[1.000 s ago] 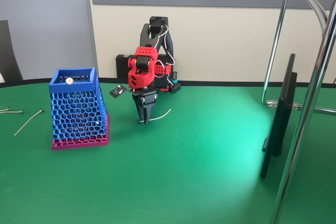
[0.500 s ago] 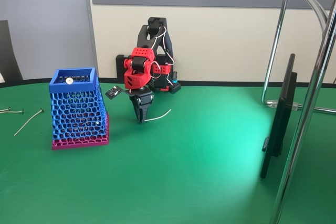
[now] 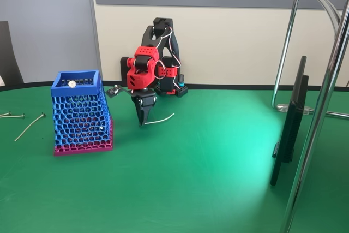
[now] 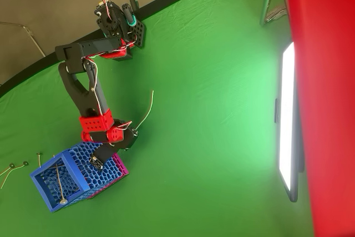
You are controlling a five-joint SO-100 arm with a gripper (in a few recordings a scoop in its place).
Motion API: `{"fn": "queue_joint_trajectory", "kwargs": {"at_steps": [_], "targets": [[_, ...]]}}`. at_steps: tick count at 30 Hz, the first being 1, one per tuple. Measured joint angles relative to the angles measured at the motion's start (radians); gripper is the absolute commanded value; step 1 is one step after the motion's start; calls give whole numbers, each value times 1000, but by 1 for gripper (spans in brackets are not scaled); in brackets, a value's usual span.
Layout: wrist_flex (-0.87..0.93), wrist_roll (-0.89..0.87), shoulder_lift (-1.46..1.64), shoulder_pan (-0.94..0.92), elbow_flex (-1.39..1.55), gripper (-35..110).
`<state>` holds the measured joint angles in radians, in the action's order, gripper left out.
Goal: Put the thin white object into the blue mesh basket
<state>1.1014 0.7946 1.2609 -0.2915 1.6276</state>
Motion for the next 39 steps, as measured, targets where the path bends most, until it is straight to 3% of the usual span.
{"fn": "queue_joint_trajectory", "kwargs": {"at_steps": [12,19,25,39], "targets": [[-37,-75,117,-46,-282,1],[-242,-21,192,-106,-299,1],[-540,6,262,-184,-301,1],[-764,29,397,-307,-321,1]]}}
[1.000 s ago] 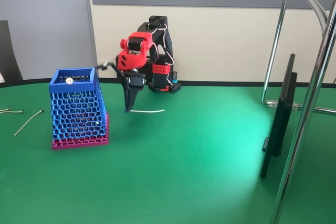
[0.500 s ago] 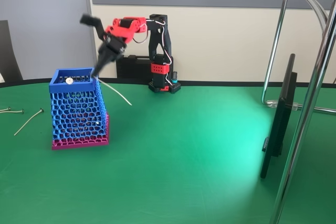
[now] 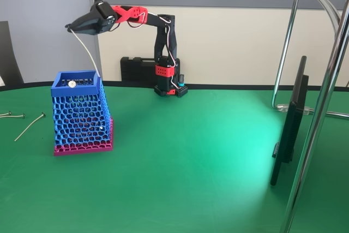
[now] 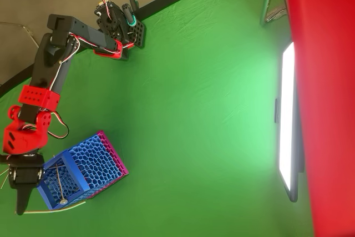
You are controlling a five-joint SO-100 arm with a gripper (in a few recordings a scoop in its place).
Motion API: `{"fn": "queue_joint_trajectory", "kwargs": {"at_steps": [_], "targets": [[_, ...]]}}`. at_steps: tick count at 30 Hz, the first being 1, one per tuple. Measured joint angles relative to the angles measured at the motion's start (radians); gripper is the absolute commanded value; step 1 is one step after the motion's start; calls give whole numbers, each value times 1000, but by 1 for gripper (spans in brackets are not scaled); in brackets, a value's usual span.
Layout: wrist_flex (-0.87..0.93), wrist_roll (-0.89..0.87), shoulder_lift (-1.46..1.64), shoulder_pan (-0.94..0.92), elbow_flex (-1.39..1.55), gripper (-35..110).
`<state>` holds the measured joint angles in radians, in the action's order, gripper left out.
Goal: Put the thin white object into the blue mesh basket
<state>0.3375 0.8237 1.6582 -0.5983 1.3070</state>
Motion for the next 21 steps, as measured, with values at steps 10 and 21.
{"fn": "queue_joint_trajectory", "kwargs": {"at_steps": [10,21], "targets": [[-71,247,152,-94,193,1],[-109,287,114,-61,399,1]]}}
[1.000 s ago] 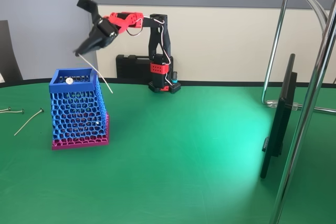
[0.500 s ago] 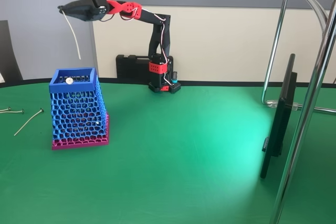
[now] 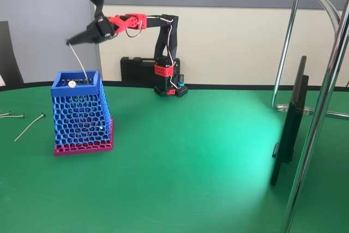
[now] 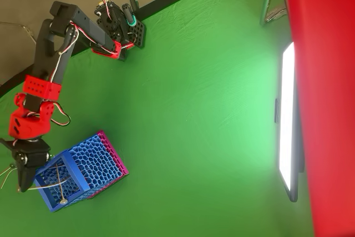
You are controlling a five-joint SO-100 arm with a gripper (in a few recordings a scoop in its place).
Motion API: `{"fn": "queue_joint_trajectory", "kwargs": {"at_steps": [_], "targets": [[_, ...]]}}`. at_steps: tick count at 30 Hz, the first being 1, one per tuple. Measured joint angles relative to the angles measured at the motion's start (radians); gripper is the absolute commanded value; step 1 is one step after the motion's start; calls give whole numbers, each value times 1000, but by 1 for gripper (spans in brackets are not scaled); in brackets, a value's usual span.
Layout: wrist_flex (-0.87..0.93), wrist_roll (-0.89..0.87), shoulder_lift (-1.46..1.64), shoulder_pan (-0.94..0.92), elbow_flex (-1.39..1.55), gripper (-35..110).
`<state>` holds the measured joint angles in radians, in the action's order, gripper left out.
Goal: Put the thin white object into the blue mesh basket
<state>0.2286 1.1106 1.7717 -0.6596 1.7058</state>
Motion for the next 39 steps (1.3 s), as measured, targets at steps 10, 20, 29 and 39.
{"fn": "queue_joint_trajectory", "kwargs": {"at_steps": [10,20,29,39], "targets": [[-38,8,-133,14,49,19],[-43,-14,-110,14,94,23],[8,-43,38,54,130,24],[43,-87,281,166,324,18]]}}
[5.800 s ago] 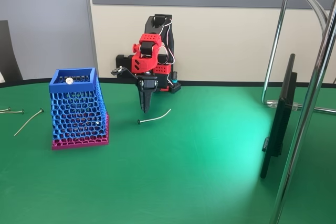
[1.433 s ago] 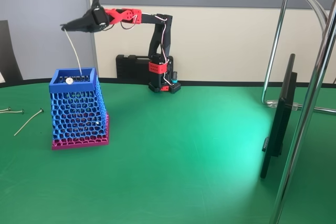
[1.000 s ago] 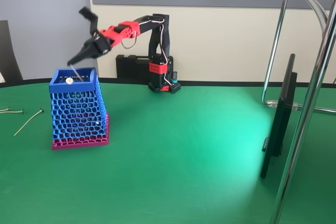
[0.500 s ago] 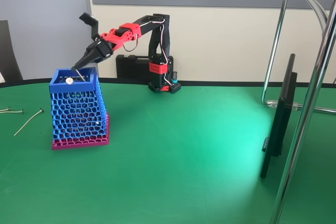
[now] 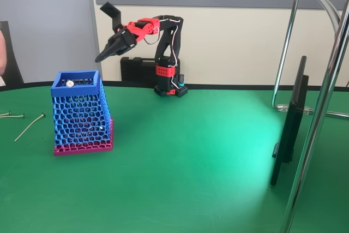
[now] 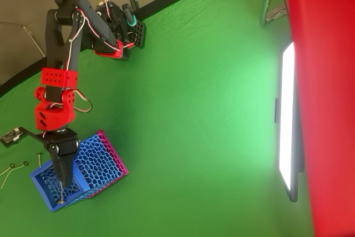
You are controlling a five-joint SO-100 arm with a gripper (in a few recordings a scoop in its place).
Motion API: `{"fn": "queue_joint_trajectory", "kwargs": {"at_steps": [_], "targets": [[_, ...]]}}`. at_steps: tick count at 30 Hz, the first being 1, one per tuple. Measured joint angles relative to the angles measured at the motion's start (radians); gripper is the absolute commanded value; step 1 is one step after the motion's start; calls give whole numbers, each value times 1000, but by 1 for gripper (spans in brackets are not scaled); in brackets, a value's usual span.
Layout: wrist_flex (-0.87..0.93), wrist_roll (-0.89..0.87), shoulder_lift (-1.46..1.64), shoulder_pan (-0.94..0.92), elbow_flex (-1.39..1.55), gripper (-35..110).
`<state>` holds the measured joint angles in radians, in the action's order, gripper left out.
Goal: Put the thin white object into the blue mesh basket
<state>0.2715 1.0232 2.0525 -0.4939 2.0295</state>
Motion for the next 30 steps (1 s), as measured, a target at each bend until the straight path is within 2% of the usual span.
{"fn": "queue_joint_trajectory", "kwargs": {"at_steps": [11,23,30], "targets": [[46,-103,281,164,327,15],[110,-325,569,342,650,1],[114,-440,813,403,914,0]]}}
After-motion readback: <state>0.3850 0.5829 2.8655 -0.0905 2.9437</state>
